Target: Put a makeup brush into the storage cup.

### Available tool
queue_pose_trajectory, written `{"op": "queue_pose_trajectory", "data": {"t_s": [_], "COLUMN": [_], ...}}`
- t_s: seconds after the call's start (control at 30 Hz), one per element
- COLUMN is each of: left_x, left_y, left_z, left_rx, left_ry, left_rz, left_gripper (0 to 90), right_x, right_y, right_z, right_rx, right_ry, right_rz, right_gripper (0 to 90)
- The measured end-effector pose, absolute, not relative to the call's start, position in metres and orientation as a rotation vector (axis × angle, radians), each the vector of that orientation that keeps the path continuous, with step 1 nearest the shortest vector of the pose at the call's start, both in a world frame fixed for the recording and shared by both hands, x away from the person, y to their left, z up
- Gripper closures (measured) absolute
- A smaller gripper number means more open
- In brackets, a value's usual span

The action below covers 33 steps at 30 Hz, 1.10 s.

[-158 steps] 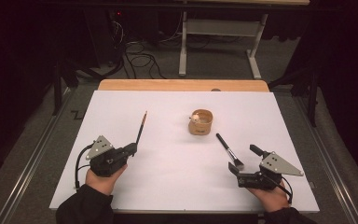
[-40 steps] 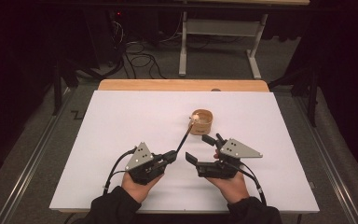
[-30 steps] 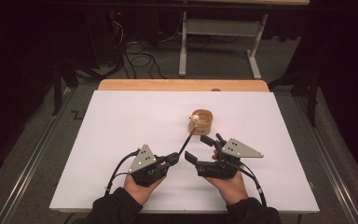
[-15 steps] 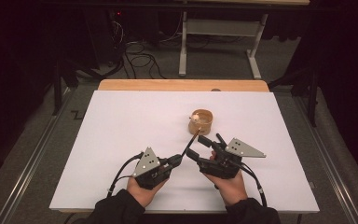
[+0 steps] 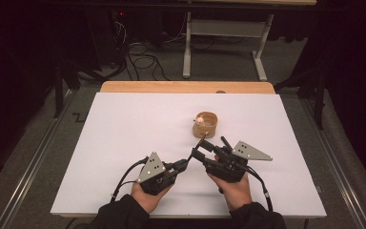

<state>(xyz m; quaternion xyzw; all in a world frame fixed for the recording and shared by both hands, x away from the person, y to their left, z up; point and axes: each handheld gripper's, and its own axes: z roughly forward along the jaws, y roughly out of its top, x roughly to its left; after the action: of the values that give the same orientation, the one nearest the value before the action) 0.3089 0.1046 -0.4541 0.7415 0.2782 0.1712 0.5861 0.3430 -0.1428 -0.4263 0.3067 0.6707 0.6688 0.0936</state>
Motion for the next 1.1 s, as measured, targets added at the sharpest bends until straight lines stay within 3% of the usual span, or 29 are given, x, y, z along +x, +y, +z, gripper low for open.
{"op": "queue_pose_trajectory", "data": {"t_s": [0.43, 1.1], "left_x": [0.3068, 0.3052], "left_y": [0.1024, 0.0999], "left_z": [-0.4542, -0.4548], "left_rx": [1.728, 1.735], "left_ry": [0.629, 0.615], "left_rz": [0.409, 0.416], "left_gripper": [84.8, 84.8], "right_x": [0.3434, 0.3441], "right_y": [-0.1450, -0.1470], "right_z": [-0.4269, -0.4278], "right_rx": [0.945, 0.979], "right_ry": [1.974, 1.965], "right_rz": [2.024, 2.040], "right_gripper": [64.2, 72.5]}}
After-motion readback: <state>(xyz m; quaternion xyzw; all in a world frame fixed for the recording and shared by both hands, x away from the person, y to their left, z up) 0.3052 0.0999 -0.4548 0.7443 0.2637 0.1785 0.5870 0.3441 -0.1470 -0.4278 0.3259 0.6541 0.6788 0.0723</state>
